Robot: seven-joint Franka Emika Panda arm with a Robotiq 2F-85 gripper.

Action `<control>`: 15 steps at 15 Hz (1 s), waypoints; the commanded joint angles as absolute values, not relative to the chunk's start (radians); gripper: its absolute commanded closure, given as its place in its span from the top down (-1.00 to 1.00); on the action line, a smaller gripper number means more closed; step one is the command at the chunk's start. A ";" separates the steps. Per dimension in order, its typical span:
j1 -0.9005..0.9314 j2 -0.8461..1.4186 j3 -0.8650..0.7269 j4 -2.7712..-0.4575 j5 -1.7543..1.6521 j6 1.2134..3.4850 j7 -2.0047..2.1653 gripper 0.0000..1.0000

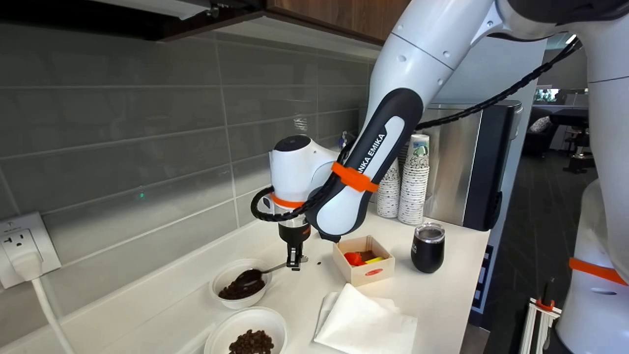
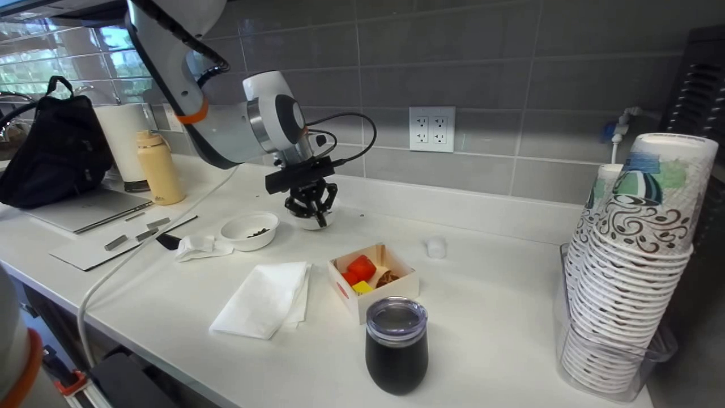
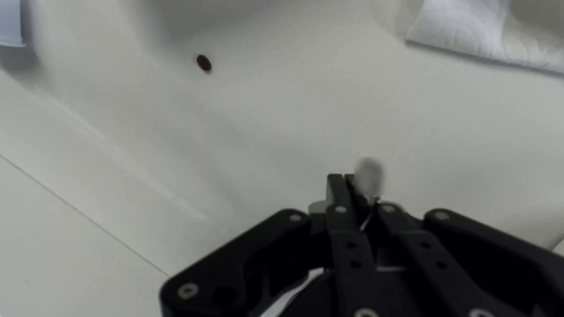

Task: Move the contents of one bowl to the next bowl

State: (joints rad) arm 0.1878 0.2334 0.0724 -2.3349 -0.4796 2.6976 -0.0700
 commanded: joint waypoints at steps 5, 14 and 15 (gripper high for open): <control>0.204 0.272 0.102 -2.276 -0.431 2.589 -0.095 -0.98; 0.123 0.300 0.190 -2.180 -0.087 2.340 -0.353 -0.98; 0.115 0.306 0.192 -2.164 -0.061 2.308 -0.376 -0.98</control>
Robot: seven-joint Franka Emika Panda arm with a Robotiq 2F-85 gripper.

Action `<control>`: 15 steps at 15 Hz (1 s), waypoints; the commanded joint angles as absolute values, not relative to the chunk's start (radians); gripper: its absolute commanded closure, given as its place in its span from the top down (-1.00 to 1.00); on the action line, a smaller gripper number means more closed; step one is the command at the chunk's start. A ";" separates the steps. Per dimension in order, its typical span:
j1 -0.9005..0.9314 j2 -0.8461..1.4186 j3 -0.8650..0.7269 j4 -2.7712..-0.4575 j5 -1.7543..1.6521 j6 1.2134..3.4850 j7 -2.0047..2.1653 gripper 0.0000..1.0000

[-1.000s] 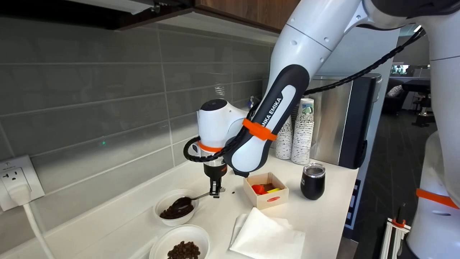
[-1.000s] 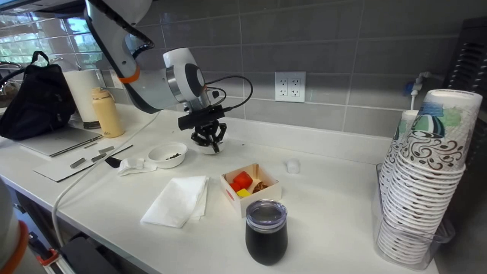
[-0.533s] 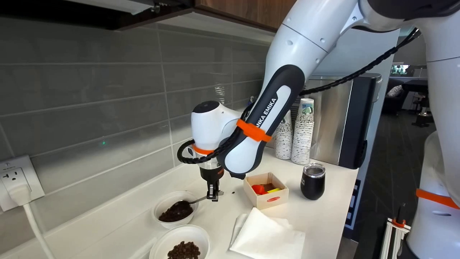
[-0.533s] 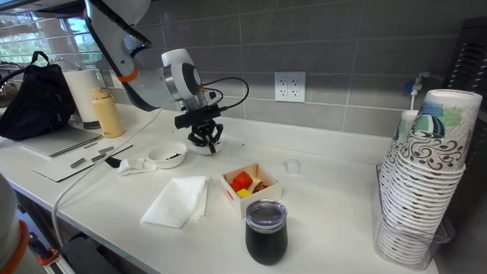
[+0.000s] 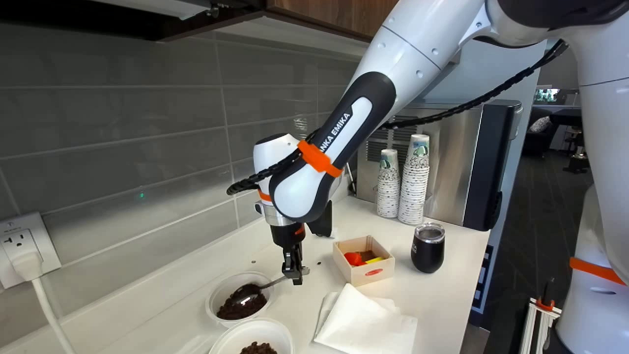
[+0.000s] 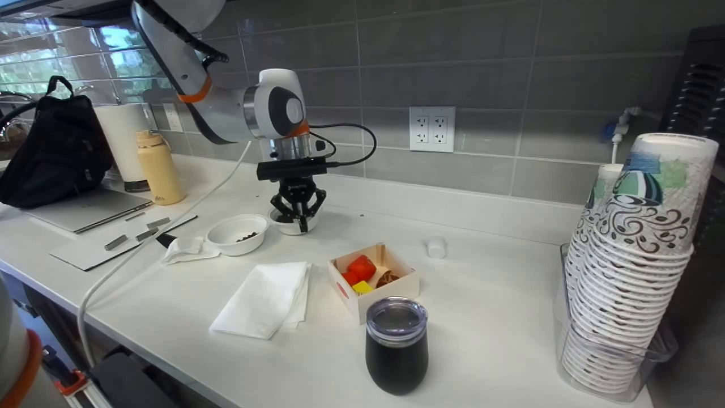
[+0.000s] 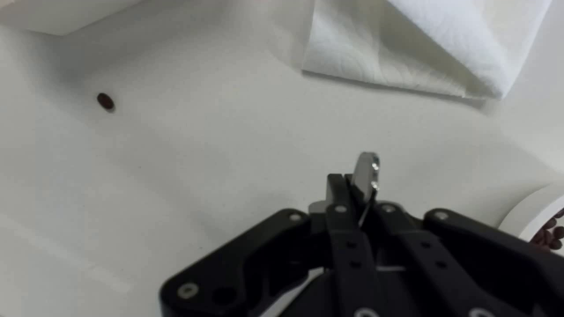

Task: Move the contents of one bowl to the next bowl

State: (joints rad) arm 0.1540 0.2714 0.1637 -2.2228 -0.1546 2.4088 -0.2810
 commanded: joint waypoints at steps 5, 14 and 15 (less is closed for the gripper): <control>0.080 0.341 0.204 -2.084 0.053 2.148 -0.480 -0.98; 0.046 0.433 0.214 -1.950 0.179 1.919 -0.590 -0.98; 0.044 0.443 0.215 -1.938 0.188 1.902 -0.598 -0.98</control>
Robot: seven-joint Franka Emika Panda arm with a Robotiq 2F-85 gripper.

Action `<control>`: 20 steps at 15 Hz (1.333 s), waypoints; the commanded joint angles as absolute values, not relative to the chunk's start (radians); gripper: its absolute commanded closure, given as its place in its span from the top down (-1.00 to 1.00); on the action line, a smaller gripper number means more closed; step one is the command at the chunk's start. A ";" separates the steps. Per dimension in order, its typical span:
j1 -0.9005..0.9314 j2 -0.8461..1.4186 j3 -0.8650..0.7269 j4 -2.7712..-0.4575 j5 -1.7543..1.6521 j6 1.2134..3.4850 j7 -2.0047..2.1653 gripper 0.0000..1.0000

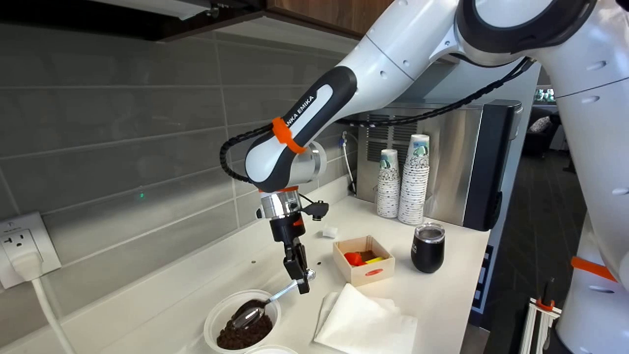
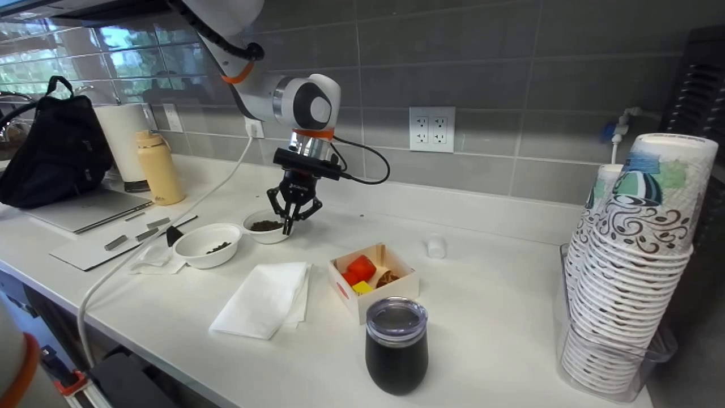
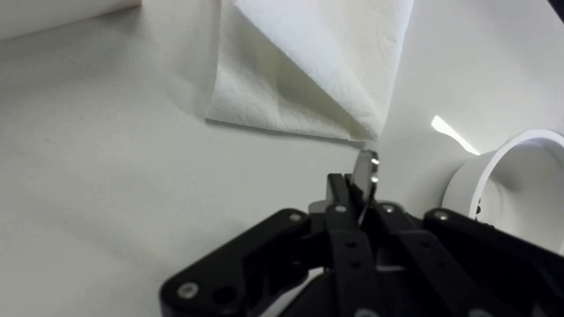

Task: Move the contents of one bowl to the next bowl

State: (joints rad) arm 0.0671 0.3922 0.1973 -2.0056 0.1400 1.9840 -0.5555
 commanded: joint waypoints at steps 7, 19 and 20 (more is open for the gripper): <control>0.039 0.517 0.218 -1.846 0.233 1.763 -0.635 -0.98; 0.039 0.596 0.232 -1.736 0.265 1.574 -0.708 -0.98; 0.041 0.601 0.232 -1.730 0.264 1.563 -0.712 -0.98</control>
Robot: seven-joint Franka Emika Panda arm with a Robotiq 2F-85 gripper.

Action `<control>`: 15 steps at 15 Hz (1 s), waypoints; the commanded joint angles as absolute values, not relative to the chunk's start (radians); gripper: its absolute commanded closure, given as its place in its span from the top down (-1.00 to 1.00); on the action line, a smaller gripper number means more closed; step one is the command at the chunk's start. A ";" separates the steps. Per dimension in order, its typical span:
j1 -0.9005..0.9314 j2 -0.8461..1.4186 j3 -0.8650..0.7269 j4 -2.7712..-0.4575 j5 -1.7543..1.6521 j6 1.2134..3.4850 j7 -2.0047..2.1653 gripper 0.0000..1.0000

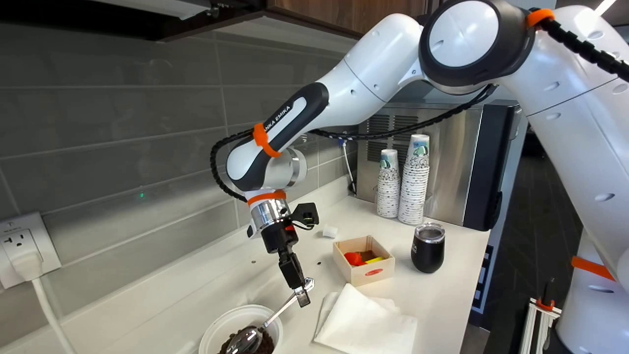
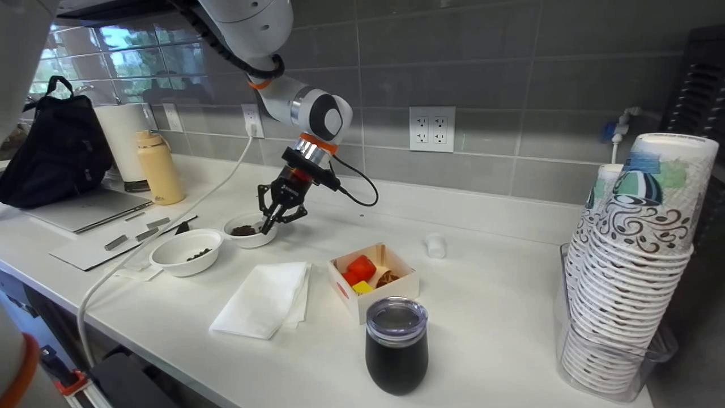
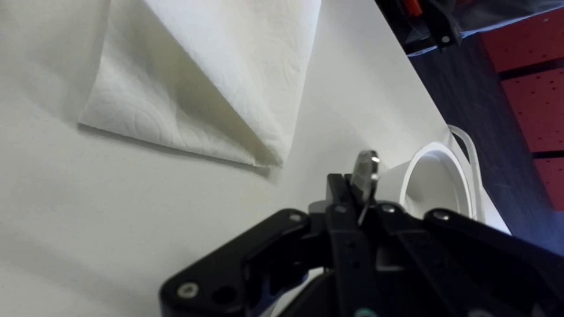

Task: Move the contents of one bowl to the next bowl

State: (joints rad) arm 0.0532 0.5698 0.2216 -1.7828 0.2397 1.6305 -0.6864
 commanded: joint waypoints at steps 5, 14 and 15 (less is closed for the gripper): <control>0.051 0.627 0.235 -1.710 0.255 1.510 -0.729 -0.98; 0.028 0.691 0.249 -1.663 0.318 1.422 -0.795 -0.98; 0.023 0.698 0.249 -1.657 0.331 1.413 -0.803 -0.98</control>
State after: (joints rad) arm 0.0495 0.6580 0.2398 -1.7139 0.2803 1.4808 -0.7729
